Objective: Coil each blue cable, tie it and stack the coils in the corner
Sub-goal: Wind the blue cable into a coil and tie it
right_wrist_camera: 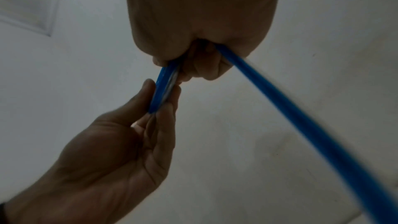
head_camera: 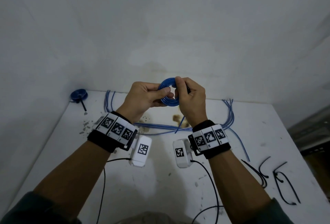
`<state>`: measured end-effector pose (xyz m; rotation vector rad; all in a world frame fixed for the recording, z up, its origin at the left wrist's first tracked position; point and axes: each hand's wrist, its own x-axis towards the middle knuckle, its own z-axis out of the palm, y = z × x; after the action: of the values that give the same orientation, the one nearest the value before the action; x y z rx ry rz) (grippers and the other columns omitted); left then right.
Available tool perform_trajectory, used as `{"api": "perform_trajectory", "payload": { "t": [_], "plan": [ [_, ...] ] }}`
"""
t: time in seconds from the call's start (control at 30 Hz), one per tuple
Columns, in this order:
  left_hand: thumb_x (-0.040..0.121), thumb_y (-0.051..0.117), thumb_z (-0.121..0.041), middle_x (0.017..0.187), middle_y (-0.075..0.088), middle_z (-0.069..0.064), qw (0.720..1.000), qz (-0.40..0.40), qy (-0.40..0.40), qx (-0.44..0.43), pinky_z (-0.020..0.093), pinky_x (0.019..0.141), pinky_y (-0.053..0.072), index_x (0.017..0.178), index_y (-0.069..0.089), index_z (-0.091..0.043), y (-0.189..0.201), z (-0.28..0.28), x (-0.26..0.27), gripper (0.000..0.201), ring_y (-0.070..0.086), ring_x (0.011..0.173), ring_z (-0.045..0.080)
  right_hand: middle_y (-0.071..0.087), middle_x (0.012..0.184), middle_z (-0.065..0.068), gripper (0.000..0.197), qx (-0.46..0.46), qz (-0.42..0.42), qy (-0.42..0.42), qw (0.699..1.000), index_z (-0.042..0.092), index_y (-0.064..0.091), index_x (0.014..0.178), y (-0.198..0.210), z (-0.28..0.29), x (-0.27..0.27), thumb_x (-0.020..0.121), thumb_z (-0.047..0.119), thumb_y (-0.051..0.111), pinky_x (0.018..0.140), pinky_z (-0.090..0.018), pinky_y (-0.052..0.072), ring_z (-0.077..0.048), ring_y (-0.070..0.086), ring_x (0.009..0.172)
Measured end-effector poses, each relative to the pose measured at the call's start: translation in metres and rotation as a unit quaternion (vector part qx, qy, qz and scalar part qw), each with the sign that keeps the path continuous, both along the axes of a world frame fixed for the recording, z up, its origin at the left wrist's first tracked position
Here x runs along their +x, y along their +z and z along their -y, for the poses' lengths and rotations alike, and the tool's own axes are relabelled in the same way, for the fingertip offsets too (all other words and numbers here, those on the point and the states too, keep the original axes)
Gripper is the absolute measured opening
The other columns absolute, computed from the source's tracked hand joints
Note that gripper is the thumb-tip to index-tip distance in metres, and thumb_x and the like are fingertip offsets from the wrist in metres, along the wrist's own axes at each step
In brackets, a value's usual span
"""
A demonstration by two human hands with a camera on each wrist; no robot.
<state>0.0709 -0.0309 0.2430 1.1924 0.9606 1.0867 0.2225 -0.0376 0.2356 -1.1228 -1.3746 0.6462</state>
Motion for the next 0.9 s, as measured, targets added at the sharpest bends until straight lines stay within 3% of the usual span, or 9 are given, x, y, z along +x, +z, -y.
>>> {"api": "perform_trajectory", "payload": {
  "t": [0.13,0.27,0.37,0.43,0.57,0.63,0.7,0.77,0.9],
  "plan": [
    [0.090,0.067,-0.009,0.087,0.076,0.013,1.000,0.019,0.022,-0.006,0.031,0.072,0.059,0.100,0.074,-0.002,-0.001,0.002,0.006,0.015,0.073,0.083,0.025,0.054,0.056,-0.004,0.029,-0.004,-0.012,-0.020,1.000,0.011,0.066,0.076,-0.001,-0.001,-0.002,0.101,0.019,0.054,0.055,-0.019,0.039,-0.006,0.048,0.053],
    [0.090,0.067,-0.007,0.095,0.075,0.016,0.999,0.045,0.027,-0.001,0.034,0.078,0.059,0.105,0.072,0.003,-0.004,0.004,0.009,0.019,0.073,0.091,0.029,0.052,0.057,-0.001,0.046,-0.067,-0.121,0.000,0.990,0.002,0.059,0.072,-0.004,0.002,-0.007,0.105,0.031,0.045,0.050,-0.022,0.037,-0.009,0.045,0.051],
    [0.089,0.066,-0.009,0.098,0.075,0.015,0.996,0.082,0.026,-0.010,0.034,0.080,0.059,0.104,0.073,0.000,-0.007,0.009,0.016,0.018,0.073,0.095,0.029,0.052,0.057,0.001,0.047,-0.052,-0.184,-0.024,0.981,0.004,0.056,0.069,-0.003,0.005,-0.017,0.105,0.031,0.044,0.051,-0.023,0.038,-0.008,0.045,0.051],
    [0.090,0.065,-0.010,0.099,0.075,0.014,0.997,0.074,-0.002,-0.020,0.032,0.081,0.059,0.106,0.072,-0.001,-0.007,0.011,0.015,0.020,0.072,0.096,0.027,0.048,0.057,-0.001,0.045,-0.022,-0.162,-0.045,0.986,0.005,0.051,0.065,-0.004,0.004,-0.015,0.105,0.025,0.044,0.054,-0.023,0.039,-0.008,0.045,0.053],
    [0.090,0.067,-0.011,0.099,0.075,0.014,0.999,-0.029,-0.045,0.002,0.032,0.083,0.059,0.111,0.070,0.001,0.002,0.006,0.001,0.024,0.073,0.095,0.026,0.039,0.055,-0.005,0.043,0.000,-0.018,0.006,1.000,0.004,0.048,0.063,-0.003,-0.001,0.000,0.103,0.021,0.050,0.056,-0.034,0.039,-0.014,0.040,0.056],
    [0.090,0.067,-0.013,0.094,0.076,0.011,0.996,-0.066,-0.040,0.040,0.033,0.081,0.060,0.106,0.073,-0.005,0.008,0.001,-0.003,0.020,0.073,0.091,0.024,0.040,0.054,0.003,0.041,0.000,0.041,0.033,0.999,0.009,0.049,0.063,0.003,-0.003,0.005,0.102,0.023,0.051,0.055,-0.024,0.035,-0.009,0.037,0.054],
    [0.089,0.069,-0.015,0.085,0.077,0.008,0.991,-0.106,-0.022,0.078,0.033,0.077,0.060,0.097,0.076,-0.009,0.013,-0.002,-0.004,0.012,0.073,0.082,0.021,0.042,0.055,0.010,0.041,-0.006,0.065,0.058,0.996,0.013,0.052,0.062,0.009,-0.005,0.007,0.102,0.023,0.050,0.058,-0.023,0.036,-0.008,0.039,0.055],
    [0.089,0.070,-0.015,0.079,0.076,0.007,0.988,-0.118,-0.004,0.103,0.033,0.073,0.060,0.092,0.077,-0.011,0.013,-0.004,-0.003,0.009,0.072,0.076,0.021,0.043,0.056,0.003,0.044,-0.012,0.048,0.084,0.995,0.008,0.054,0.064,0.013,-0.005,0.009,0.104,0.024,0.048,0.058,-0.028,0.037,-0.011,0.039,0.056],
    [0.088,0.070,-0.011,0.074,0.075,0.006,0.990,-0.067,0.058,0.107,0.037,0.068,0.060,0.086,0.077,-0.011,0.009,-0.003,0.005,0.007,0.069,0.068,0.023,0.048,0.058,0.000,0.050,-0.059,-0.071,0.050,0.994,0.007,0.060,0.071,0.016,0.003,0.005,0.108,0.027,0.034,0.049,-0.018,0.035,-0.007,0.040,0.049]
  ]
}}
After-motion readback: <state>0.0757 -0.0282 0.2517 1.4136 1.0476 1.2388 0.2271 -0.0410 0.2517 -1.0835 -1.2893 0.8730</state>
